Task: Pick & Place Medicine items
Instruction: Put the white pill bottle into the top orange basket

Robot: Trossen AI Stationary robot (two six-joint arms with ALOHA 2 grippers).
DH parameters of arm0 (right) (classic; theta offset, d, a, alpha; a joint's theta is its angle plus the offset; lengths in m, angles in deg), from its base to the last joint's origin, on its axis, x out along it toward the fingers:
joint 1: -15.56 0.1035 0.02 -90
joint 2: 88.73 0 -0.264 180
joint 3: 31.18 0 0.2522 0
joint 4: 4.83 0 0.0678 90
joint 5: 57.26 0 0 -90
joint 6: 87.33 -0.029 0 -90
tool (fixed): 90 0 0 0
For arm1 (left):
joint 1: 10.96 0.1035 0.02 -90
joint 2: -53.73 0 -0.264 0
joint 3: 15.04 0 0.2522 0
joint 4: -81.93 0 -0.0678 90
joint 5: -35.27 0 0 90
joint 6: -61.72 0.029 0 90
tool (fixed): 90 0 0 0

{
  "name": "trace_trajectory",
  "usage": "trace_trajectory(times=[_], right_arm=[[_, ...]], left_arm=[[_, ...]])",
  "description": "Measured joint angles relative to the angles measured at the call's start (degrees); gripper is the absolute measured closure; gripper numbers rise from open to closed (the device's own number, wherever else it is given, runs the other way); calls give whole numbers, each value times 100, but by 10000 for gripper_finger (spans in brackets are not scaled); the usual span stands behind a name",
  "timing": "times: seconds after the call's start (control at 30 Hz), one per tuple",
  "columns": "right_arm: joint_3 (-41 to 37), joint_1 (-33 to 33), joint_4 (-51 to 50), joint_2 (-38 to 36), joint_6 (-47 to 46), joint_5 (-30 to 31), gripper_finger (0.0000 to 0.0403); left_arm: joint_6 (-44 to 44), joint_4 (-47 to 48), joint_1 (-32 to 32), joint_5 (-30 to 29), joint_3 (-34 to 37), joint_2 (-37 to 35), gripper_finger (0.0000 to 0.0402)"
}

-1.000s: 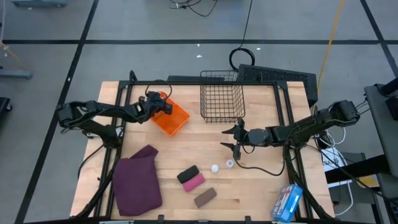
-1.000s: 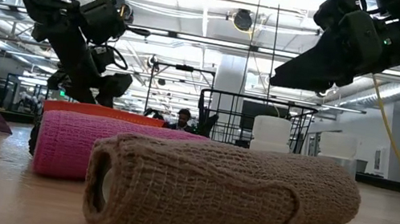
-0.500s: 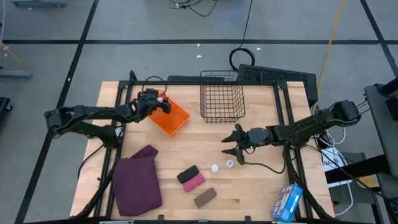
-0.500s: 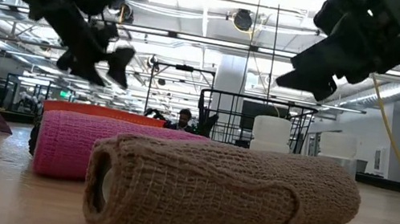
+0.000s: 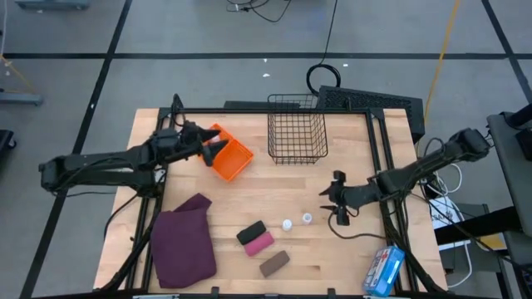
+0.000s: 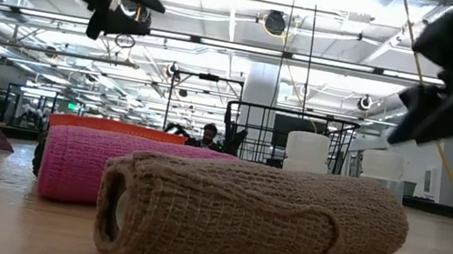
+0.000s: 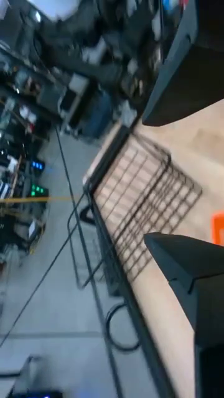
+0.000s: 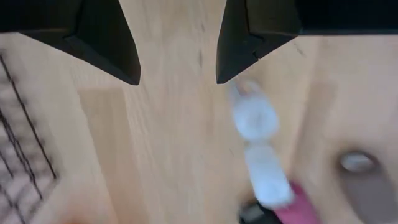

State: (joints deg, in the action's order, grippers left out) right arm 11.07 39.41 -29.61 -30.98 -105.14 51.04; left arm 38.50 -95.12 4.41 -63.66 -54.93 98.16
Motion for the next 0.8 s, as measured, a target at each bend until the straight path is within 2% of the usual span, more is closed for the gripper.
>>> trace_trajectory(times=[0.13,0.4,0.57,0.7,0.8], right_arm=[[-350,272,-9,0,-352,433,206],[-770,366,78,0,-1039,407,215],[-1007,360,646,0,-1385,179,213],[-1379,364,1353,18,-1395,-168,212],[-1806,415,2063,26,-1407,-151,210]], left_arm=[[-497,-82,-228,98,0,26,101],[-706,-474,-432,99,-2,209,100],[-573,-1112,-673,153,-7,238,109],[-281,-928,-1152,208,-235,249,112],[120,-547,-1647,-97,-505,244,111]])
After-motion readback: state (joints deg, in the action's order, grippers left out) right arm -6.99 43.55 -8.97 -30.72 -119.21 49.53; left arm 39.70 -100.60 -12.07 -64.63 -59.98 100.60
